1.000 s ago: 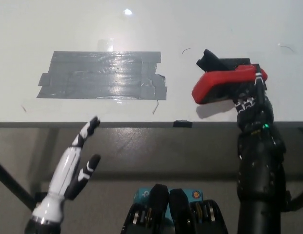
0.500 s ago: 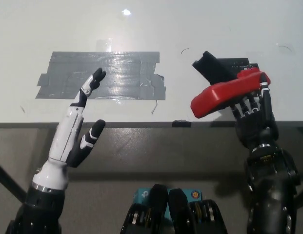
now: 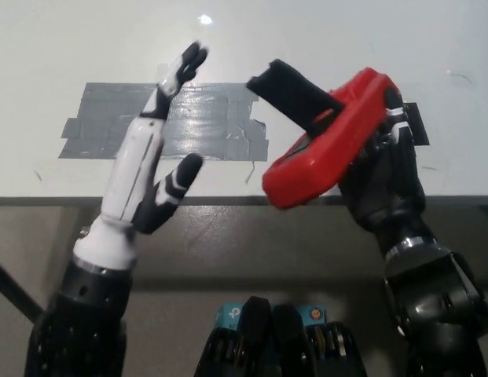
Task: The robot first picks the multimeter with right hand and then unfolds the black stand on the back of it using left hand
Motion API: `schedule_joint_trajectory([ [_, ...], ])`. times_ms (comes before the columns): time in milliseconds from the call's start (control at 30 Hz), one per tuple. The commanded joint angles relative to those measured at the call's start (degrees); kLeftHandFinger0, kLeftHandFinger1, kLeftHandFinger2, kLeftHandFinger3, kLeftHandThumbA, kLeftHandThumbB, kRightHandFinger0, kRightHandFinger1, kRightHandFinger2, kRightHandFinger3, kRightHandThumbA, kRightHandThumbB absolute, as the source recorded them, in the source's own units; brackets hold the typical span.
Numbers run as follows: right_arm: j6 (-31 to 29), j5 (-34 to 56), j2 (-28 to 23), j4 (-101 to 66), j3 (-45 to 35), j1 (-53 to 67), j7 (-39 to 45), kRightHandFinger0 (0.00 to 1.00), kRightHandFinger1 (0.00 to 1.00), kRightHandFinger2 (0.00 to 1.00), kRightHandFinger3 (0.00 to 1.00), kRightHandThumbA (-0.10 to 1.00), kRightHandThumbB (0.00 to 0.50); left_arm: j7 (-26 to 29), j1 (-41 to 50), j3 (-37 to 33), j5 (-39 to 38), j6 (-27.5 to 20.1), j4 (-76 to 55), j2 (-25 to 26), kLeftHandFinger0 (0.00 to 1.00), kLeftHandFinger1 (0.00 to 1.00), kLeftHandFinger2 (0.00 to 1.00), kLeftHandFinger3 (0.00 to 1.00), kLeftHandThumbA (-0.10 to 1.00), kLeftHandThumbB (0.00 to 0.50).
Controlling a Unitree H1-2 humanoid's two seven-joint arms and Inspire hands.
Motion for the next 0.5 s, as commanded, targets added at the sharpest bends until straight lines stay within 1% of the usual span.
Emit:
schedule_joint_trajectory([
  [0, 1.0, 13.5, -0.9, -8.1, 5.5, -2.0, 6.9, 0.00, 0.21, 0.72, 0.78, -0.10, 0.130, -3.0, -6.7, -2.0, 2.8, 5.9, -6.2, -1.8, 1.00, 1.00, 1.00, 1.00, 1.00, 0.233],
  [33, 1.0, 13.9, -0.9, -8.4, 5.4, -1.7, 6.8, 0.00, 0.20, 0.70, 0.76, -0.10, 0.126, -3.3, -7.4, -2.2, 2.9, 6.4, -6.3, -1.9, 1.00, 1.00, 1.00, 1.00, 1.00, 0.242],
  [100, 1.0, 14.5, -1.0, -8.6, 5.7, -1.1, 6.4, 0.00, 0.20, 0.70, 0.76, -0.10, 0.128, -3.8, -8.5, -2.3, 3.2, 7.8, -7.2, -2.0, 1.00, 1.00, 1.00, 1.00, 1.00, 0.242],
  [133, 1.0, 15.1, -1.0, -9.0, 5.7, -0.7, 5.7, 0.00, 0.20, 0.70, 0.76, -0.10, 0.137, -4.0, -9.2, -2.5, 3.2, 8.5, -7.6, -2.2, 1.00, 1.00, 1.00, 1.00, 1.00, 0.240],
  [167, 1.0, 15.7, -1.2, -9.1, 5.8, -0.3, 5.6, 0.00, 0.20, 0.71, 0.76, -0.10, 0.136, -4.1, -9.7, -2.6, 3.3, 9.0, -7.9, -2.4, 1.00, 1.00, 1.00, 1.00, 1.00, 0.241],
  [233, 1.0, 16.5, -1.5, -9.3, 6.0, 0.2, 5.7, 0.00, 0.22, 0.73, 0.79, -0.10, 0.119, -4.1, -10.4, -2.8, 3.6, 9.5, -8.7, -2.6, 1.00, 1.00, 1.00, 1.00, 1.00, 0.239],
  [300, 1.0, 16.2, -1.6, -9.4, 6.4, 0.7, 5.4, 0.00, 0.23, 0.74, 0.79, -0.10, 0.124, -4.4, -10.6, -2.8, 3.5, 10.4, -9.7, -2.6, 1.00, 1.00, 1.00, 1.00, 1.00, 0.248],
  [367, 0.9, 17.1, -1.9, -9.2, 6.5, 1.0, 5.3, 0.00, 0.27, 0.77, 0.79, -0.10, 0.120, -4.9, -11.2, -3.0, 3.7, 11.8, -10.8, -2.7, 1.00, 1.00, 1.00, 1.00, 1.00, 0.257],
  [433, 0.9, 16.8, -2.2, -9.3, 6.7, 1.1, 5.1, 0.00, 0.27, 0.76, 0.79, -0.10, 0.123, -5.2, -11.2, -3.3, 3.2, 12.3, -11.9, -2.9, 1.00, 1.00, 1.00, 1.00, 1.00, 0.259],
  [467, 0.9, 16.8, -2.3, -9.3, 6.6, 1.1, 5.1, 0.00, 0.27, 0.76, 0.81, -0.10, 0.121, -5.5, -11.0, -3.5, 2.9, 12.6, -12.5, -3.0, 1.00, 1.00, 1.00, 1.00, 1.00, 0.271],
])
